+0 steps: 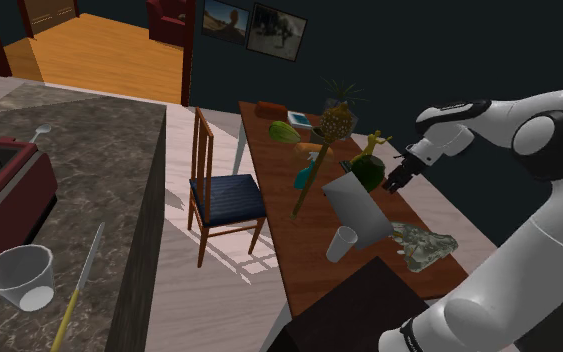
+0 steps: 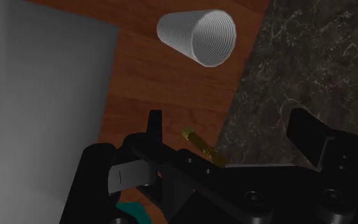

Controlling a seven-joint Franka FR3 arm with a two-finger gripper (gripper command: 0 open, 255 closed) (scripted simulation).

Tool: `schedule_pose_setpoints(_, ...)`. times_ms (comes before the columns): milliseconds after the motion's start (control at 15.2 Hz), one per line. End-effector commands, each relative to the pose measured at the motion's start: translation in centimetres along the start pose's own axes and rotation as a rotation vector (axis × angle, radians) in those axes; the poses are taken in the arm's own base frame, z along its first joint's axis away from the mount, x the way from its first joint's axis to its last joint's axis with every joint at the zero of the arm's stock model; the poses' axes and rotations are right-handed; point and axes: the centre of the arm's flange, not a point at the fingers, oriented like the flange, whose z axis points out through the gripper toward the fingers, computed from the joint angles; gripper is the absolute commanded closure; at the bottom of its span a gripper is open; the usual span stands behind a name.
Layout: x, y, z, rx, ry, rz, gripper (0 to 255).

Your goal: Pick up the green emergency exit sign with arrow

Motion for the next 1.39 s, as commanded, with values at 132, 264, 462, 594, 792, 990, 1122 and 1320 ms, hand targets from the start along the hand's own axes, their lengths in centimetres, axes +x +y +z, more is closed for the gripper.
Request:
schedule_pose_setpoints(132, 1.2, 5.7, 1.1, 0.066, 0.048, 0.012, 0)
schedule_pose_setpoints(264, 1.9, 8.5, 1.9, 0.098, 0.069, 0.019, 0)
schedule_pose_setpoints(462, 2.8, 12.8, 3.1, 0.146, 0.102, 0.031, 0)
schedule_pose_setpoints(594, 3.5, 15.6, 4.0, 0.178, 0.124, 0.039, 0)
schedule_pose_setpoints(792, 4.4, 19.7, 5.5, 0.227, 0.157, 0.05, 0)
schedule_pose_setpoints(990, 5.4, 23.8, 7.2, 0.275, 0.19, 0.061, 0)
schedule_pose_setpoints(1122, 6.1, 26.4, 8.5, 0.307, 0.212, 0.069, 0)
schedule_pose_setpoints(1320, 6.6, 28.8, 10.0, 0.334, 0.23, 0.075, 0)
